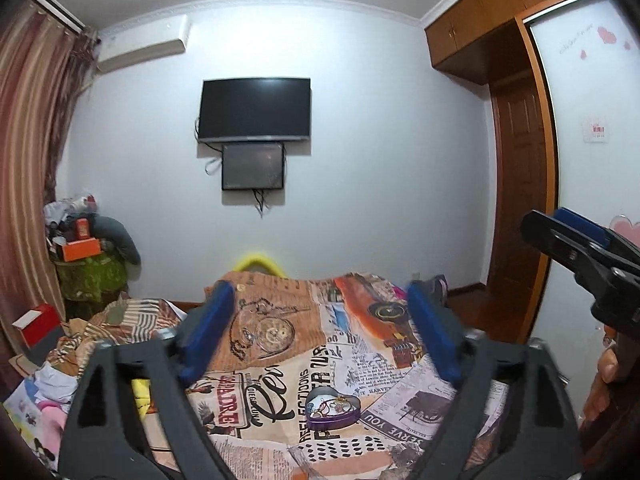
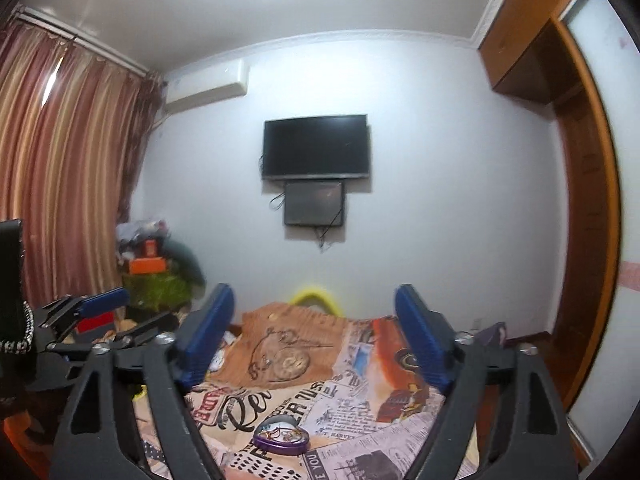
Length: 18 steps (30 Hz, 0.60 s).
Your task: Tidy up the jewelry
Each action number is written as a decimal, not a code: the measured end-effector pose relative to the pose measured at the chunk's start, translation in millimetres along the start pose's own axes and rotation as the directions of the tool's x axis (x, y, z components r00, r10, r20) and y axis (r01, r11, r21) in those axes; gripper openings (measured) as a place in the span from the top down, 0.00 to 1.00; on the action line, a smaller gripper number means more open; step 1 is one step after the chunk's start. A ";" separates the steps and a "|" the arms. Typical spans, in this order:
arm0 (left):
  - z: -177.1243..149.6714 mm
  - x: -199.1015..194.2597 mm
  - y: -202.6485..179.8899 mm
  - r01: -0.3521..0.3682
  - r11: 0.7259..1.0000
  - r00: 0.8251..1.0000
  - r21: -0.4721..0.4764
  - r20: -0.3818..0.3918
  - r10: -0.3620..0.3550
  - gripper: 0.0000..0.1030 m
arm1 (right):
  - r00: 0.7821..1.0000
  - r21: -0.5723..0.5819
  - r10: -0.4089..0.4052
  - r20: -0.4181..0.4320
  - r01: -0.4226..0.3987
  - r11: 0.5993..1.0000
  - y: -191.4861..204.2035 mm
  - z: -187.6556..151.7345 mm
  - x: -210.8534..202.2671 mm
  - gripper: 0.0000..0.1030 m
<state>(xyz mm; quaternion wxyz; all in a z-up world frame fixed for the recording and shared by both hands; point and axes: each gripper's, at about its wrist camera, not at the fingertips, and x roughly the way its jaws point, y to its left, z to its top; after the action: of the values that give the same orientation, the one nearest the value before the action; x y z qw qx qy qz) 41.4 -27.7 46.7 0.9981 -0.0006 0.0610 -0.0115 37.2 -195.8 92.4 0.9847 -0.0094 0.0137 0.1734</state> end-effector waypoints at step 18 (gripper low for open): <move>-9.1 -24.4 6.4 -0.030 0.999 1.000 -0.034 0.001 0.030 0.03 | 0.998 0.012 -0.019 -0.052 0.019 1.000 3.1 -12.8 -12.7 0.00</move>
<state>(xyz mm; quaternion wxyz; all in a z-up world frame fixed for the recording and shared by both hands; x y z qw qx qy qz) 16.3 -20.7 40.6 0.9980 -0.0167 0.0604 0.0045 23.9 -197.5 79.9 0.9857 -0.0080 0.0403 0.1636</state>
